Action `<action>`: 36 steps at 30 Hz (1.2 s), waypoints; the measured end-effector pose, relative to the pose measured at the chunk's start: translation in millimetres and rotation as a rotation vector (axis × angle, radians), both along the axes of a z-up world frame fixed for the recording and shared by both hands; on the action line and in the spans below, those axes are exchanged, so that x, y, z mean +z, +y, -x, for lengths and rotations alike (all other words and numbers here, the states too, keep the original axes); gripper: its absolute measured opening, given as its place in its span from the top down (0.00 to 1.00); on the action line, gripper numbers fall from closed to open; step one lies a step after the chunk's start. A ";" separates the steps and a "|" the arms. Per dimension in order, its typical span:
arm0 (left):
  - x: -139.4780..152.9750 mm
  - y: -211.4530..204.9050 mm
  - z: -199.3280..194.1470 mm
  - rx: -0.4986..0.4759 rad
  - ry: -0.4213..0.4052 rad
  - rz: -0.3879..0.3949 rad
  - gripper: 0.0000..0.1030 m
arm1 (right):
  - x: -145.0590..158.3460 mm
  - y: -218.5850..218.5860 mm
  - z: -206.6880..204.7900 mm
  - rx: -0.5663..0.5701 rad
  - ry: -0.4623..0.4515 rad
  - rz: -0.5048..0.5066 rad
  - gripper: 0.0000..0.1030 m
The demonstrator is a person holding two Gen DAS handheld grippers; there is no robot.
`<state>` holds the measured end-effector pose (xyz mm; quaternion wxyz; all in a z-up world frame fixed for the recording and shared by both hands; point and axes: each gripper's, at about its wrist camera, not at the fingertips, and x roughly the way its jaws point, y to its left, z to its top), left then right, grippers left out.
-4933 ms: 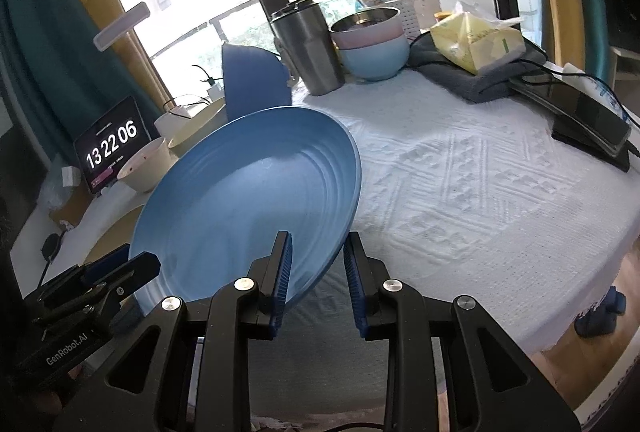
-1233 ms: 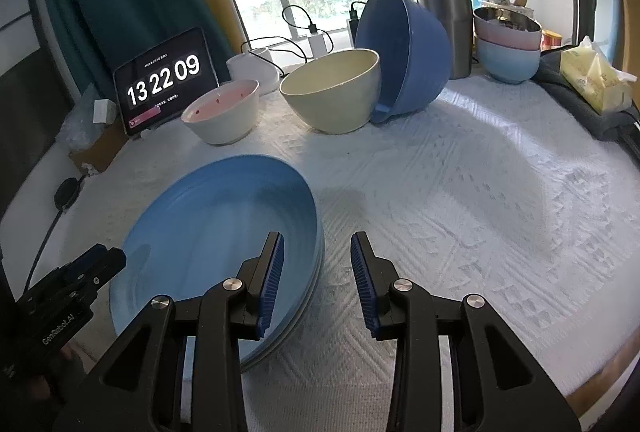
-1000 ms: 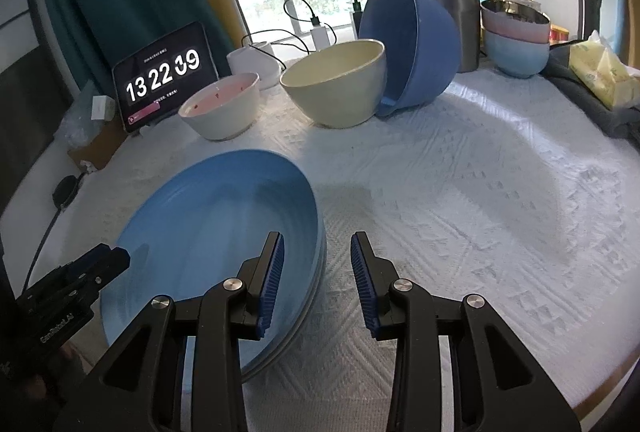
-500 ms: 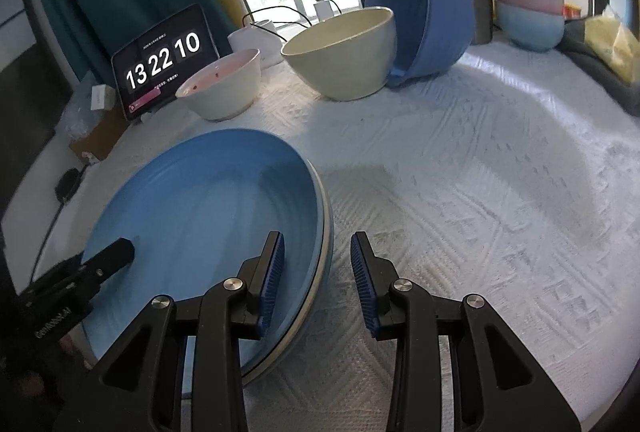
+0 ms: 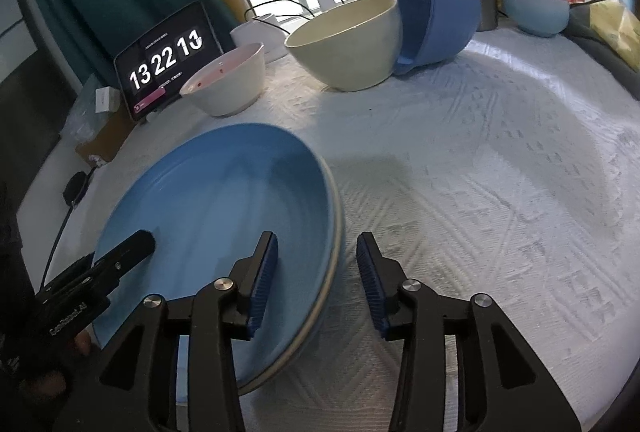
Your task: Organize plates and bowls
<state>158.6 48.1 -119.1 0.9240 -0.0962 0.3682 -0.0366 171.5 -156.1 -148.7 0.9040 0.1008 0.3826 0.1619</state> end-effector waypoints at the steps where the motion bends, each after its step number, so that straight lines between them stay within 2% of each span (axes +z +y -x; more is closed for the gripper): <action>1: 0.0 0.4 -0.2 0.003 0.005 0.006 0.52 | -0.4 0.6 0.4 0.002 -0.001 -0.004 0.57; 4: -0.2 1.2 0.6 0.018 0.016 0.030 0.53 | -2.0 2.4 1.4 0.012 -0.005 -0.024 0.57; 23: 3.6 3.8 3.3 -0.006 -0.003 0.037 0.53 | 3.2 8.0 5.7 -0.022 -0.019 0.000 0.57; 36: 14.4 25.5 -2.5 0.025 -0.014 0.046 0.53 | 14.6 28.5 -1.2 -0.008 -0.029 0.009 0.57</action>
